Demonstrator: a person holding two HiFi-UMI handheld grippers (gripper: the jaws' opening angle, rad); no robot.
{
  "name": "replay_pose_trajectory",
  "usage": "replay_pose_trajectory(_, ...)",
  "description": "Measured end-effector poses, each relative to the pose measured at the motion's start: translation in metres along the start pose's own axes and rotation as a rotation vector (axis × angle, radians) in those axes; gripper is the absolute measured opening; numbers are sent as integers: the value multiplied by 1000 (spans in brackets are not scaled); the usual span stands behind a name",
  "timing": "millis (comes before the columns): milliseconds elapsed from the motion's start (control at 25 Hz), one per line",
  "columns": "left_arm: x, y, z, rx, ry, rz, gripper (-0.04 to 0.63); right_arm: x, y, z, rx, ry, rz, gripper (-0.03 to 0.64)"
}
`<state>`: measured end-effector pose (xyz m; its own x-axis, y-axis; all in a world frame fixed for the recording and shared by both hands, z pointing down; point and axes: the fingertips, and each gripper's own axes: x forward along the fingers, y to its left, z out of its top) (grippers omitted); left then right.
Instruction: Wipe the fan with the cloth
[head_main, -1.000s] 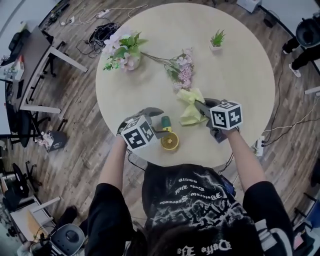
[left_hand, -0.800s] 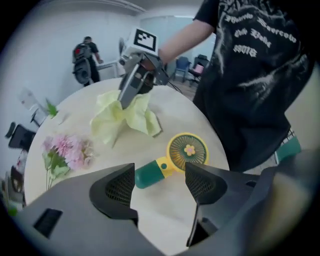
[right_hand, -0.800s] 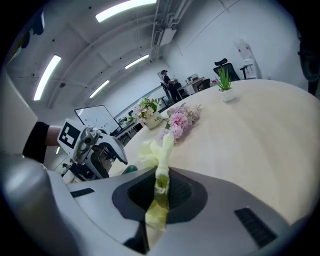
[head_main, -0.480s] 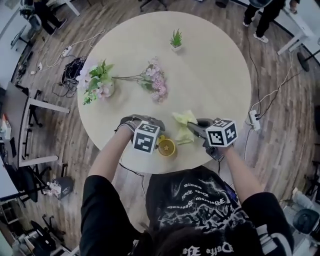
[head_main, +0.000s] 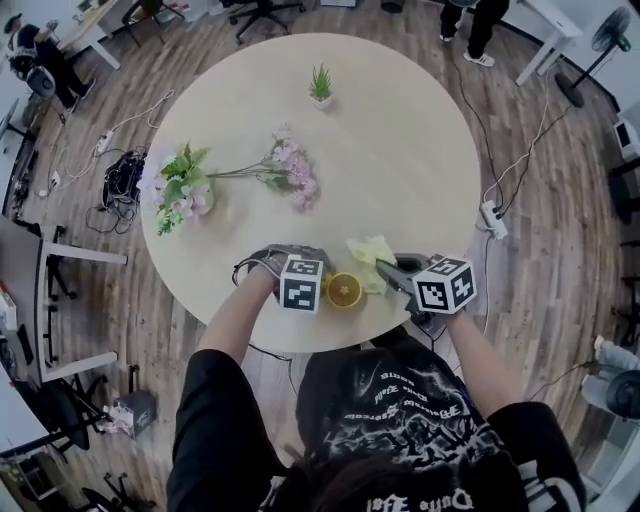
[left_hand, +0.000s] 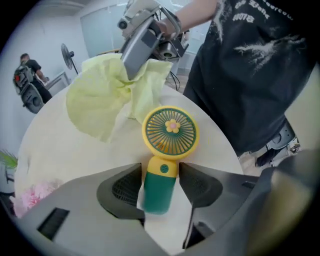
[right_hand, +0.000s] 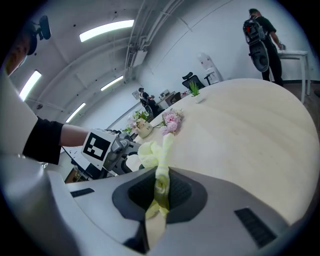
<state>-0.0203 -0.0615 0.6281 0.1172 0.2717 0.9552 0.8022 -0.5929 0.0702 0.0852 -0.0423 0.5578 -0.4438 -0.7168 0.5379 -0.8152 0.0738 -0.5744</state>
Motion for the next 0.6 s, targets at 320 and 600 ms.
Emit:
replay_pose_trajectory(320, -8, 21, 16, -545, -294, 22, 209, -18, -9, 19, 52, -140, -69, 32)
replay_pose_trajectory(600, -43, 36, 30, -955, -676, 75, 202, -42, -4, 55, 12, -277, -116, 32)
